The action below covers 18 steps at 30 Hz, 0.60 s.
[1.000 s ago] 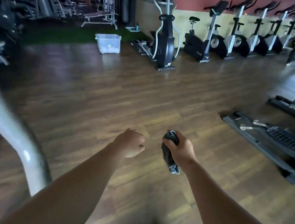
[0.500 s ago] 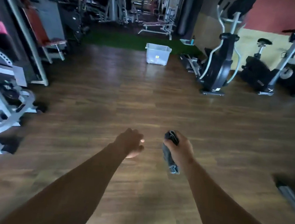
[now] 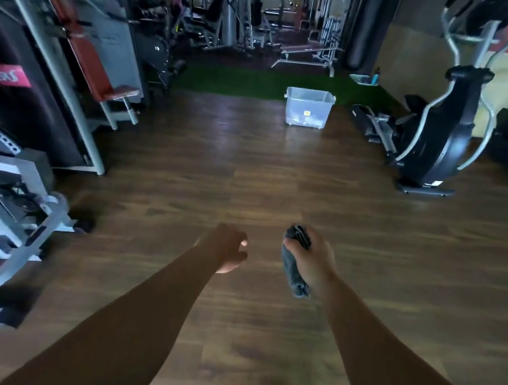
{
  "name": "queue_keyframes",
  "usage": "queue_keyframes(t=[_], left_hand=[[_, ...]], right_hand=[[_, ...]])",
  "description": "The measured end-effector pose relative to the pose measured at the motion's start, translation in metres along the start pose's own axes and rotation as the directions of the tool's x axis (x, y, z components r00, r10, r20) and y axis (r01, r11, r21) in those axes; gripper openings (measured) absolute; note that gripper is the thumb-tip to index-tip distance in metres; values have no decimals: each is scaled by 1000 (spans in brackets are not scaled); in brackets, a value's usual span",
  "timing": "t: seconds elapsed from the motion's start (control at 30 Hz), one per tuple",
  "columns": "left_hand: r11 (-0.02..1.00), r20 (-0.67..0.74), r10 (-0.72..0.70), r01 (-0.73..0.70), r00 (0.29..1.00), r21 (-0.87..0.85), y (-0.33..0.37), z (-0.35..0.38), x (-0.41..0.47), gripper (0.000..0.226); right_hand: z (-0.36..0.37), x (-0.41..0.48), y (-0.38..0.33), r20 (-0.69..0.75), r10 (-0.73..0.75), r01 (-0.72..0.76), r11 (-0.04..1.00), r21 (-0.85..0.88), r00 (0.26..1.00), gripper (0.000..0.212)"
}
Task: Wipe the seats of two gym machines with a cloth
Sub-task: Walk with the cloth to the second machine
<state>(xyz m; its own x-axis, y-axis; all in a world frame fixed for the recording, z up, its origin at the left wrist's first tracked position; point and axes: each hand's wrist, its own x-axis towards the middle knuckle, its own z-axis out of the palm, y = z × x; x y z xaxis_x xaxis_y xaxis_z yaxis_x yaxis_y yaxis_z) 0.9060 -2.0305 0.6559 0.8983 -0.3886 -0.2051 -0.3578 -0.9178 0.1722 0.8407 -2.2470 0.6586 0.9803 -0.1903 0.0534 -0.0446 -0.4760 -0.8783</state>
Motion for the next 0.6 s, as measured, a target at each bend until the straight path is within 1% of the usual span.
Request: queue_keyframes(t=[0.03, 0.13, 0.2, 0.37, 0.47, 0.5, 0.6], left_hand=[[1000, 6, -9, 9, 1000, 10, -7, -5, 26, 43], [999, -7, -39, 39, 999, 18, -25, -23, 106, 43], [997, -26, -72, 72, 997, -9, -36, -37, 157, 42], [982, -44, -175, 172, 983, -71, -68, -77, 273, 45], [975, -42, -210, 206, 977, -84, -93, -100, 336, 44], [973, -47, -221, 217, 974, -78, -103, -108, 356, 44], [967, -58, -250, 245, 967, -76, -142, -126, 420, 45]], right_hand=[[3, 29, 2, 8, -9, 9, 1000, -1, 1000, 29], [10, 120, 7, 46, -32, 31, 999, 29, 998, 12], [13, 181, 8, 79, -55, 52, 998, 40, 995, 6], [23, 328, -7, 145, -89, 83, 995, 49, 985, 9], [36, 410, -16, 171, -109, 103, 994, 47, 979, 20], [43, 438, -19, 171, -123, 118, 992, 41, 977, 20], [69, 510, -32, 181, -147, 140, 989, 49, 972, 7]])
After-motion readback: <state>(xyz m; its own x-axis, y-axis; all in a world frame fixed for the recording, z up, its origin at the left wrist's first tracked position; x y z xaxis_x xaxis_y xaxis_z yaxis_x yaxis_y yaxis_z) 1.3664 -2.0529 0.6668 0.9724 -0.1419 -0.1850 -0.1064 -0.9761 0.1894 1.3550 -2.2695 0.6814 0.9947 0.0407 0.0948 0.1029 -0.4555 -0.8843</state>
